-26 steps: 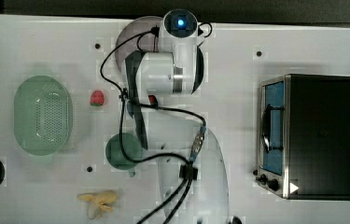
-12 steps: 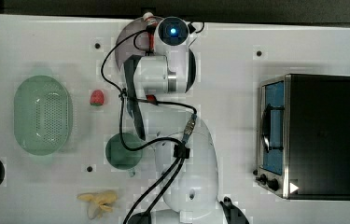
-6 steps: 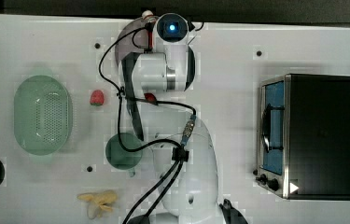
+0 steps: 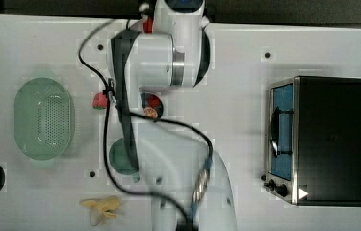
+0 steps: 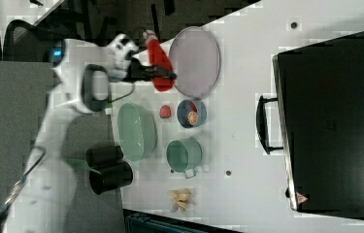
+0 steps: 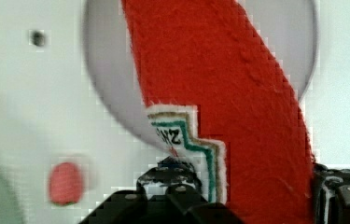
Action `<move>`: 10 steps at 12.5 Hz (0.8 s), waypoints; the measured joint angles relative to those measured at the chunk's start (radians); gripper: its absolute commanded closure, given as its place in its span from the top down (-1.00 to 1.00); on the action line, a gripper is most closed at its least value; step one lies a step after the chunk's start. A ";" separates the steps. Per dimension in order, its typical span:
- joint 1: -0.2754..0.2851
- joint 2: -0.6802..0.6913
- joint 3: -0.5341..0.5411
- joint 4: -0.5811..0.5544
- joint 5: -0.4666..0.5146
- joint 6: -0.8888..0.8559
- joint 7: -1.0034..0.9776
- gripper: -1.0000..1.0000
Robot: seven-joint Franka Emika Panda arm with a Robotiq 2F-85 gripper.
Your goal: Pick ketchup from plate and place it on table.
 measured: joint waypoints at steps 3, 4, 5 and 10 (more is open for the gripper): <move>-0.006 -0.179 -0.028 -0.004 0.002 -0.114 0.009 0.19; -0.010 -0.231 -0.043 -0.009 0.012 -0.147 0.009 0.19; -0.020 -0.280 -0.054 -0.021 0.016 -0.165 0.010 0.19; -0.048 -0.459 -0.111 -0.267 0.012 -0.172 0.029 0.19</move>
